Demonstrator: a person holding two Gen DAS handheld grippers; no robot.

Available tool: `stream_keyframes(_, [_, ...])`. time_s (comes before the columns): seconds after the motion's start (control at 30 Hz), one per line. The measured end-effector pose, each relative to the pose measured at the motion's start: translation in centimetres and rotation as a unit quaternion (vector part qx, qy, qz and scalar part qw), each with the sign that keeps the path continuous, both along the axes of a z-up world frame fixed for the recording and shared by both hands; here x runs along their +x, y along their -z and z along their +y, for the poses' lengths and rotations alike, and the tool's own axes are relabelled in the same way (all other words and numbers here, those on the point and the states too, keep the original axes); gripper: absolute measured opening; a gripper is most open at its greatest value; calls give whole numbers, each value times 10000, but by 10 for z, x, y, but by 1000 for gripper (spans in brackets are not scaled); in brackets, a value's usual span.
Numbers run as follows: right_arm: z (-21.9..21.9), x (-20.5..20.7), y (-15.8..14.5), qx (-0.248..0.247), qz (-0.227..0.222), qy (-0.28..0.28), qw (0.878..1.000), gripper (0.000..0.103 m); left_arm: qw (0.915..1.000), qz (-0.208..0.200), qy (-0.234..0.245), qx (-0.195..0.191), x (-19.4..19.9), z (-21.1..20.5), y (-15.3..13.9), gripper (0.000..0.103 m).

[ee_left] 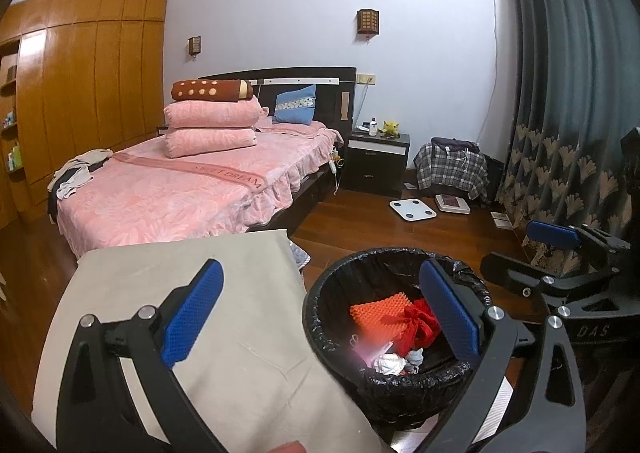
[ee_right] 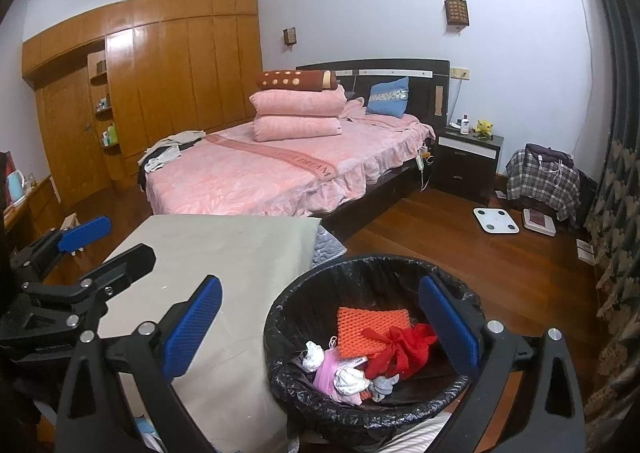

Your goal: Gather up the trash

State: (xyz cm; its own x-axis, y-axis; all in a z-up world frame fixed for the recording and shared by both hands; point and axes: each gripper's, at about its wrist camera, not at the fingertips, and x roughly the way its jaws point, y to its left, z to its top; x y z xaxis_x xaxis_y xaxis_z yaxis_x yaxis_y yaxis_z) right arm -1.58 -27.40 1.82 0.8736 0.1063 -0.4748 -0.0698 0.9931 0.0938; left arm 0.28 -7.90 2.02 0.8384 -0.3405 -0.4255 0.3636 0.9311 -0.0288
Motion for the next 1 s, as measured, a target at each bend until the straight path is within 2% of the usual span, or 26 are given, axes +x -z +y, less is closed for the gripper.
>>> stream_keyframes(1.0, [3,1,1,10,21,-18,10000,97,10000,5,-25,-6,0,6,1,96])
